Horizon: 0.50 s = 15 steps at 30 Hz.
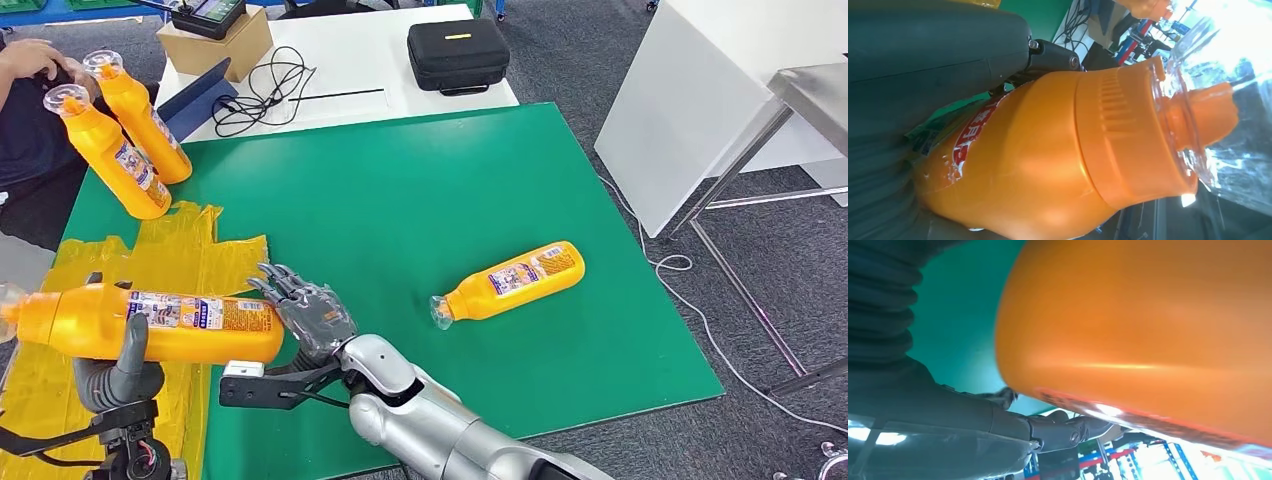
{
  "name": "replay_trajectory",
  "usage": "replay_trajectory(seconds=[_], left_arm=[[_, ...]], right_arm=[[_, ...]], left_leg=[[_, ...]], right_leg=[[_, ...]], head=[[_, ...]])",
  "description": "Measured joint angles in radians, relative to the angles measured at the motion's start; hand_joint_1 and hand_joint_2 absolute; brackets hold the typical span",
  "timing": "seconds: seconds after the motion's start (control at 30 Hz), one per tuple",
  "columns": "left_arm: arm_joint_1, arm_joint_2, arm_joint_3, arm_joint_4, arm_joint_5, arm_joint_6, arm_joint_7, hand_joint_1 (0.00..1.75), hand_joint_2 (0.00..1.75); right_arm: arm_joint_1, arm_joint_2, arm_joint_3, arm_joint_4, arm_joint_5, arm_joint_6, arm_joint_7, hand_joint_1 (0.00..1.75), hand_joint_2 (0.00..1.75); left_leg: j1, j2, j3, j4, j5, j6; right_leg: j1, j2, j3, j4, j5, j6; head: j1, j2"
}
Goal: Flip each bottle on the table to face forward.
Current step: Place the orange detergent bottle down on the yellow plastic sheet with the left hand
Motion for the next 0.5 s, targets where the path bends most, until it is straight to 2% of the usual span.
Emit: replay_trajectory(seconds=[0.27, 0.43, 0.5], left_arm=[[0.027, 0.000, 0.004, -0.036, -0.008, 0.009, -0.006, 1.75, 1.75], [0.084, 0.011, 0.034, -0.104, -0.127, 0.025, -0.048, 1.75, 1.75], [0.084, 0.019, 0.039, -0.116, -0.190, 0.048, -0.073, 1.75, 1.75]], right_arm=[[0.040, -0.026, -0.046, -0.089, -0.006, 0.034, -0.016, 0.00, 0.00], [0.203, -0.119, -0.219, -0.455, 0.016, 0.118, -0.042, 0.00, 0.00], [0.249, -0.138, -0.252, -0.531, 0.021, 0.122, -0.054, 0.00, 0.00]], left_leg=[[0.000, 0.000, 0.000, 0.000, 0.000, 0.000], [-0.001, -0.001, -0.001, 0.000, -0.001, 0.000], [-0.001, -0.001, -0.001, 0.000, -0.001, 0.000]], right_leg=[[0.000, 0.000, 0.000, 0.000, 0.000, 0.000], [0.000, 0.000, 0.000, -0.001, 0.000, 0.000], [0.000, 0.000, 0.000, -0.001, 0.000, 0.000]], head=[[0.000, 0.000], [0.000, 0.000], [0.000, 0.000]])
